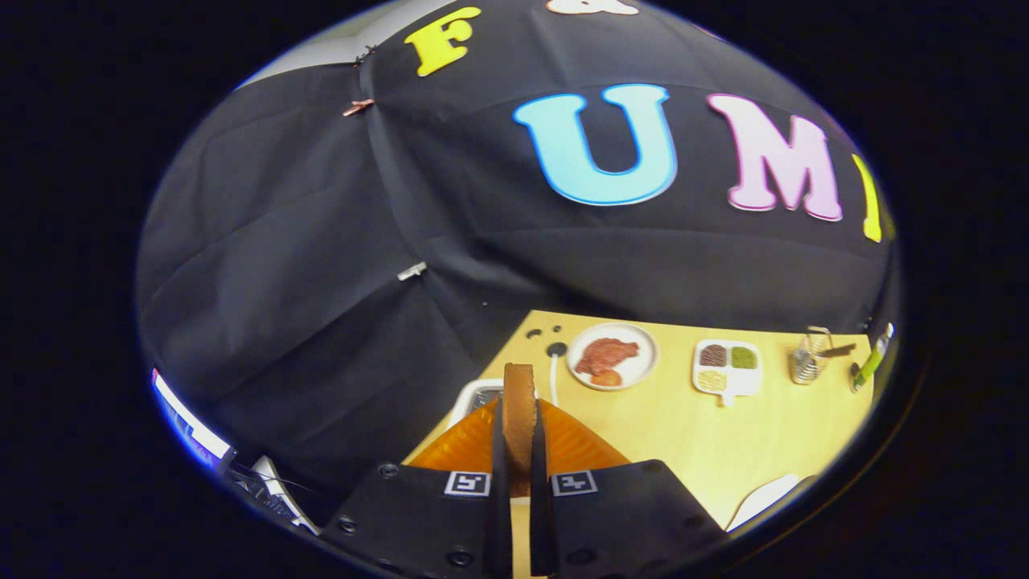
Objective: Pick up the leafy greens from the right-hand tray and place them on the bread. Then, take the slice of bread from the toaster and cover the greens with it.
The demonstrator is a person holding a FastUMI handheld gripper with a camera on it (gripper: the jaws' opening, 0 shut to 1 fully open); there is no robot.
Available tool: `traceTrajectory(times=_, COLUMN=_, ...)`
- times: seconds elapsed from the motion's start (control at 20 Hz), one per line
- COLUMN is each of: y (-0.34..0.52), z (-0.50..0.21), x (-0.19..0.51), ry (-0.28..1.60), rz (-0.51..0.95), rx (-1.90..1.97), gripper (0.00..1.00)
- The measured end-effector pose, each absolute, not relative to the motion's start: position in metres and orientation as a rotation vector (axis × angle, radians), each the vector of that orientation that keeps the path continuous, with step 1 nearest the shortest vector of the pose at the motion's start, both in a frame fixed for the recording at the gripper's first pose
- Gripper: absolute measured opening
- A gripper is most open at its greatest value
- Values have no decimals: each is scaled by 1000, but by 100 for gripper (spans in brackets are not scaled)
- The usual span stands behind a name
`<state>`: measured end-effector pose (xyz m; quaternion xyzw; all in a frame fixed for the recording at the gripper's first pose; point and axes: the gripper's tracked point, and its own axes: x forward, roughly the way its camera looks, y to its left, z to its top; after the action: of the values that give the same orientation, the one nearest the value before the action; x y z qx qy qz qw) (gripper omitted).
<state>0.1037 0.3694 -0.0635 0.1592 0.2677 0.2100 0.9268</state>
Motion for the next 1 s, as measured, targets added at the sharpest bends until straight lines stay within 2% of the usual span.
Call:
traceTrajectory(times=0.2, y=300, z=-127, x=70, ry=615, rz=287, rx=343, gripper=13)
traceTrajectory(times=0.45, y=266, z=-202, x=40, ry=692, rz=175, rx=448, gripper=13)
traceTrajectory(times=1.0, y=298, z=-285, x=28, ry=799, rz=143, rx=686, gripper=13)
